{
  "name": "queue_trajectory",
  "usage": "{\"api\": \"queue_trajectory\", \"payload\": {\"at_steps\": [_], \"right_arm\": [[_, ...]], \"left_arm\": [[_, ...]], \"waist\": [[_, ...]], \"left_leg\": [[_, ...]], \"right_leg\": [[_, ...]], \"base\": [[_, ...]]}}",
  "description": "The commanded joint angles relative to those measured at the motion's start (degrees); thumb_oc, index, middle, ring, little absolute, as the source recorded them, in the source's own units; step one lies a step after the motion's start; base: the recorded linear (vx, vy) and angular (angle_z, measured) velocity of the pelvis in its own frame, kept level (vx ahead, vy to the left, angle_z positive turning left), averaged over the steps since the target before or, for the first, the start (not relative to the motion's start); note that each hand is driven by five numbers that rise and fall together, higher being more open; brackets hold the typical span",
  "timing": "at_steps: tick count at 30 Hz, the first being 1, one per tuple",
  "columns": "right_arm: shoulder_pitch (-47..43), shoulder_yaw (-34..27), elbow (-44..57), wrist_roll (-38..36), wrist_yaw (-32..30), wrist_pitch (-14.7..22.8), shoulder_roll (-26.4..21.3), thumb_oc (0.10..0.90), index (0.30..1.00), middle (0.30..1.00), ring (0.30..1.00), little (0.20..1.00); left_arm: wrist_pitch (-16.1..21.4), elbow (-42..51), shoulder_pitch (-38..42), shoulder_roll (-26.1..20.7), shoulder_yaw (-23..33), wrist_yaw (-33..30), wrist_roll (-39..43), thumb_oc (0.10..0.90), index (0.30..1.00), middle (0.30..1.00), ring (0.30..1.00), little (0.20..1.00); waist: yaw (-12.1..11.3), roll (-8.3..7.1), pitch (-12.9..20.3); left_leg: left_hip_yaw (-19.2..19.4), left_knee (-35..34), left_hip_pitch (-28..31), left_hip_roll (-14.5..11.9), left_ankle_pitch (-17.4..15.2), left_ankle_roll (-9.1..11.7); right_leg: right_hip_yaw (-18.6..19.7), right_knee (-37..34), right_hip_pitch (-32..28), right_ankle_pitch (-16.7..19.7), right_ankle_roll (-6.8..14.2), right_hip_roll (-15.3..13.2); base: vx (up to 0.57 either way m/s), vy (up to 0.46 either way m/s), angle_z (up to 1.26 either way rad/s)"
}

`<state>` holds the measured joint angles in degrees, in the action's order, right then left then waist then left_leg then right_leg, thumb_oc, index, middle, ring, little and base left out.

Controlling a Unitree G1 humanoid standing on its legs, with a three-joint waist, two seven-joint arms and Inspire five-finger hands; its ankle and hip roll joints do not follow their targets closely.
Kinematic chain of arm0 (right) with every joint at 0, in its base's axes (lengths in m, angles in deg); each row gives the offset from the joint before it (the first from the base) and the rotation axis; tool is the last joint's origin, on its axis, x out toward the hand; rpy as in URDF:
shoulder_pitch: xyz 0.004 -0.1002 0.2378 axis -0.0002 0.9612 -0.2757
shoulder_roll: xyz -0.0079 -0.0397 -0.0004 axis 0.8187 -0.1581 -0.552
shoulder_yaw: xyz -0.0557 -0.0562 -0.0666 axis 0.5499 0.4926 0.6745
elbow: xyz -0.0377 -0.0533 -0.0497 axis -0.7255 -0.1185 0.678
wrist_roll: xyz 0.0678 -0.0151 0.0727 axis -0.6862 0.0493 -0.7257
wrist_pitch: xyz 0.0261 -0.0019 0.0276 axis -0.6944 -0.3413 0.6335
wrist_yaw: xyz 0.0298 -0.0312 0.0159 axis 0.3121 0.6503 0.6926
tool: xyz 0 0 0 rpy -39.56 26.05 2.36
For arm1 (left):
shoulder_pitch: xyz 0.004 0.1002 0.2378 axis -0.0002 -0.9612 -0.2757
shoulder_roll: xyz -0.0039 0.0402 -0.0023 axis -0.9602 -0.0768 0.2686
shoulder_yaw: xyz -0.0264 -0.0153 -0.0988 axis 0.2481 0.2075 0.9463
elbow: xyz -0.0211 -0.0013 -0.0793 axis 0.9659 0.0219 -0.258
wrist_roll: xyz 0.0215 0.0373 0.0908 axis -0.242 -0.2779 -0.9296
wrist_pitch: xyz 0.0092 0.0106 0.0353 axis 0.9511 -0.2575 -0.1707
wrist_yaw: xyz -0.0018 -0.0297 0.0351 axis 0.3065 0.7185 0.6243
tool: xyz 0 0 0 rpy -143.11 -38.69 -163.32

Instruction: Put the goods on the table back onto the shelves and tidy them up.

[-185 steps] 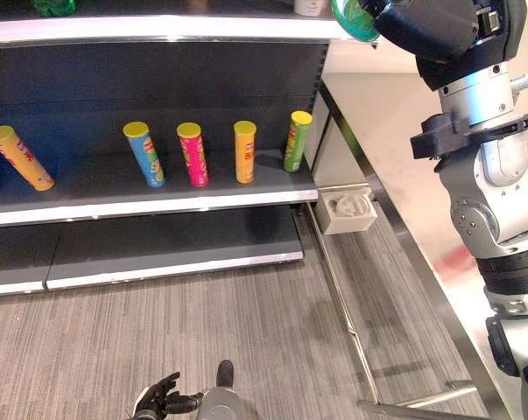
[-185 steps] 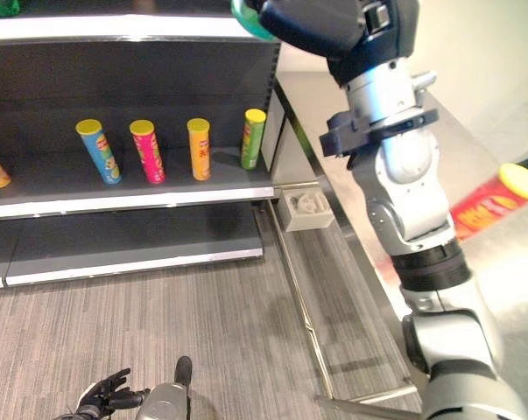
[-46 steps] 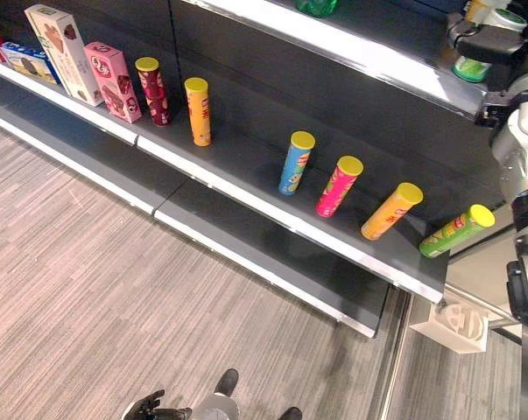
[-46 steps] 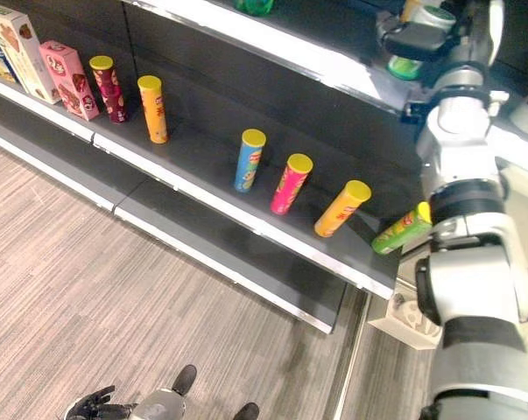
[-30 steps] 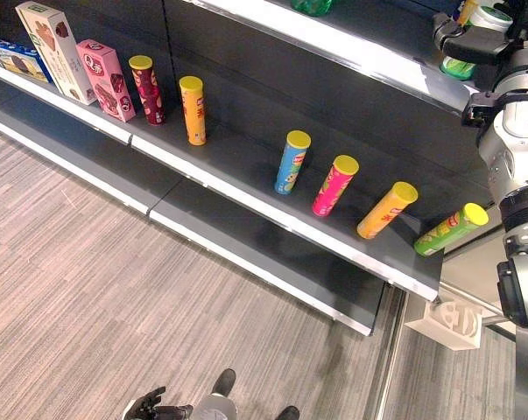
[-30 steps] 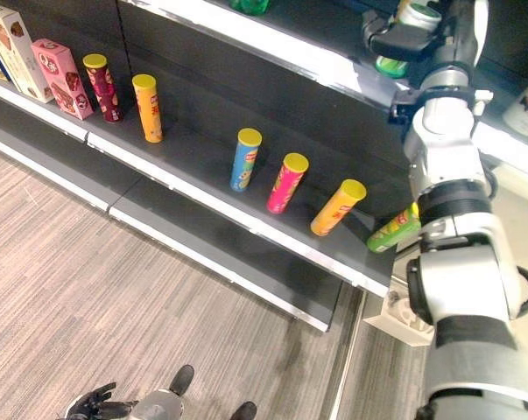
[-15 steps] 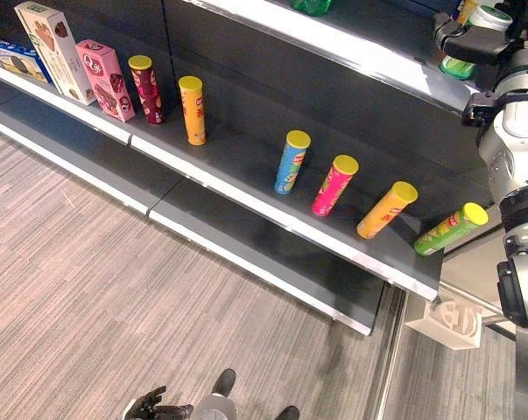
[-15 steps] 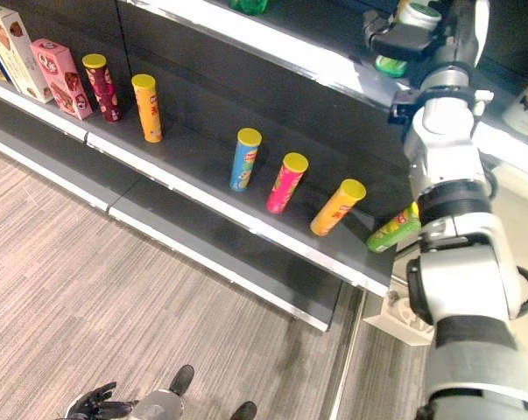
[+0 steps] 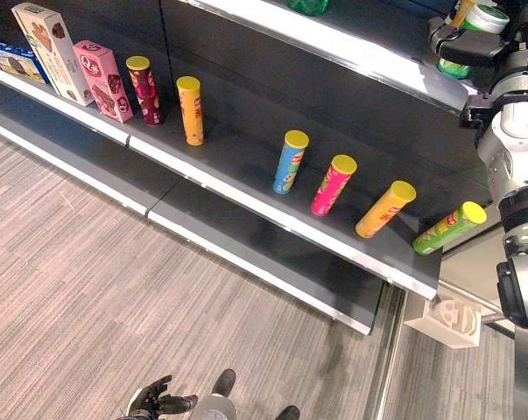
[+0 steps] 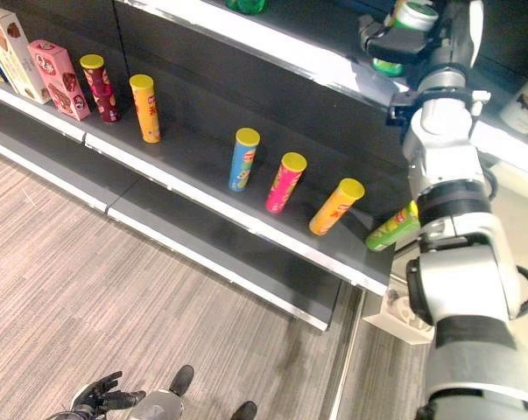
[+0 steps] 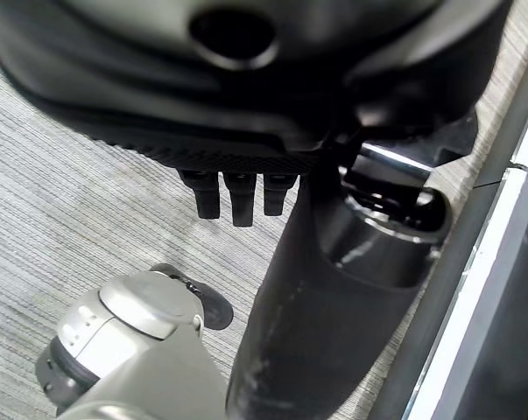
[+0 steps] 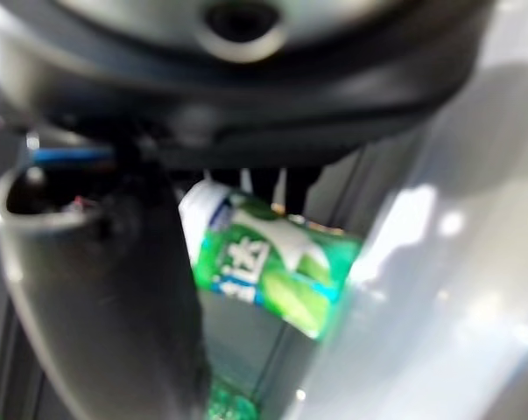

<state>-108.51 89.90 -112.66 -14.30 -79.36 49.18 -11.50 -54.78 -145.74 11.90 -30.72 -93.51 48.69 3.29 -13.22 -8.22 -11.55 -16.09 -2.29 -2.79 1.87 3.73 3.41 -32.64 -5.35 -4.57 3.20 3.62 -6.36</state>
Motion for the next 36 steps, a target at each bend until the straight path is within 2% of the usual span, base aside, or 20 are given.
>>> {"api": "queue_trajectory", "payload": {"at_steps": [1, 26, 29, 32, 34, 35, 36], "right_arm": [[-4.3, 3.2, 7.1, 0.7, -0.6, 3.9, -4.9, 0.8, 0.9, 0.9, 0.9, 0.9], [-5.3, 3.6, 5.5, 1.6, -1.6, 4.0, -2.9, 0.8, 0.9, 0.9, 0.9, 0.9], [-5.5, 1.8, 8.5, 3.4, -5.2, 5.6, -5.7, 0.8, 0.9, 0.9, 0.9, 0.9], [-5.1, 0.9, 9.9, 3.5, -5.9, 6.0, -6.6, 0.8, 0.9, 0.9, 0.9, 0.9], [-4.3, -0.9, 13.4, 3.8, -7.3, 7.3, -8.7, 0.8, 0.9, 0.9, 0.9, 0.9], [-4.1, -1.1, 13.6, 3.8, -7.4, 7.3, -8.8, 0.8, 0.9, 0.9, 0.9, 0.9], [-3.4, -1.9, 16.1, 4.1, -7.8, 8.0, -9.8, 0.8, 0.9, 0.9, 0.9, 0.9]], "left_arm": [[2.2, -0.1, -1.1, -1.9, -3.5, -0.5, 0.1, 0.8, 0.9, 0.9, 0.9, 0.9], [2.4, -3.0, -0.1, -1.6, -3.1, -1.3, -0.1, 0.8, 0.9, 0.9, 0.9, 0.9], [2.6, -2.3, -0.1, -1.7, -3.0, -1.6, -0.3, 0.8, 0.9, 0.9, 0.9, 0.9], [2.6, -1.5, -0.2, -1.7, -3.2, -1.6, -0.3, 0.8, 0.9, 0.9, 0.9, 0.9], [2.6, -1.4, -0.3, -1.7, -3.0, -1.8, -0.6, 0.8, 0.9, 0.9, 0.9, 0.9], [2.6, -1.3, -0.3, -1.7, -3.1, -1.8, -0.6, 0.8, 0.9, 0.9, 0.9, 0.9], [2.5, -1.5, -0.4, -1.7, -2.8, -1.8, -0.9, 0.8, 0.9, 0.9, 0.9, 0.9]], "waist": [[-0.2, -0.34, 2.1], [0.3, -0.57, 2.1], [0.7, -0.41, 2.0], [0.8, -0.37, 2.0], [1.1, -0.34, 2.2], [0.9, -0.27, 1.9], [1.4, -0.37, 2.2]], "left_leg": [[7.9, -2.7, 2.2, -2.9, -3.8, 1.5], [8.5, -2.7, 2.7, -2.8, -4.0, 1.1], [8.8, -2.7, 2.8, -2.8, -4.2, 0.9], [8.8, -2.7, 2.8, -2.8, -4.2, 0.8], [8.9, -2.7, 2.7, -2.5, -4.2, 0.7], [8.9, -2.7, 2.2, -2.1, -3.0, 0.3], [9.0, -2.7, 2.7, -2.5, -4.2, 0.6]], "right_leg": [[-0.1, 0.8, -4.5, -3.0, 5.2, -2.8], [0.5, 1.1, -4.4, -3.0, 5.3, -3.0], [0.9, 1.1, -4.3, -3.0, 5.5, -3.1], [1.0, 1.2, -4.3, -3.0, 5.5, -3.1], [1.1, 1.1, -4.2, -2.8, 5.8, -3.4], [0.2, 1.3, -3.7, -1.7, 5.5, -3.9], [1.2, 1.1, -4.1, -2.7, 5.8, -3.4]], "base": [[0.0, 0.0, 0.0], [0.0, 0.0, 0.0], [0.0, 0.017, -0.1], [0.0, 0.005, -0.04], [-0.03, 0.037, -0.01], [0.0, 0.0, 0.0], [-0.06, 0.069, -0.05]]}}
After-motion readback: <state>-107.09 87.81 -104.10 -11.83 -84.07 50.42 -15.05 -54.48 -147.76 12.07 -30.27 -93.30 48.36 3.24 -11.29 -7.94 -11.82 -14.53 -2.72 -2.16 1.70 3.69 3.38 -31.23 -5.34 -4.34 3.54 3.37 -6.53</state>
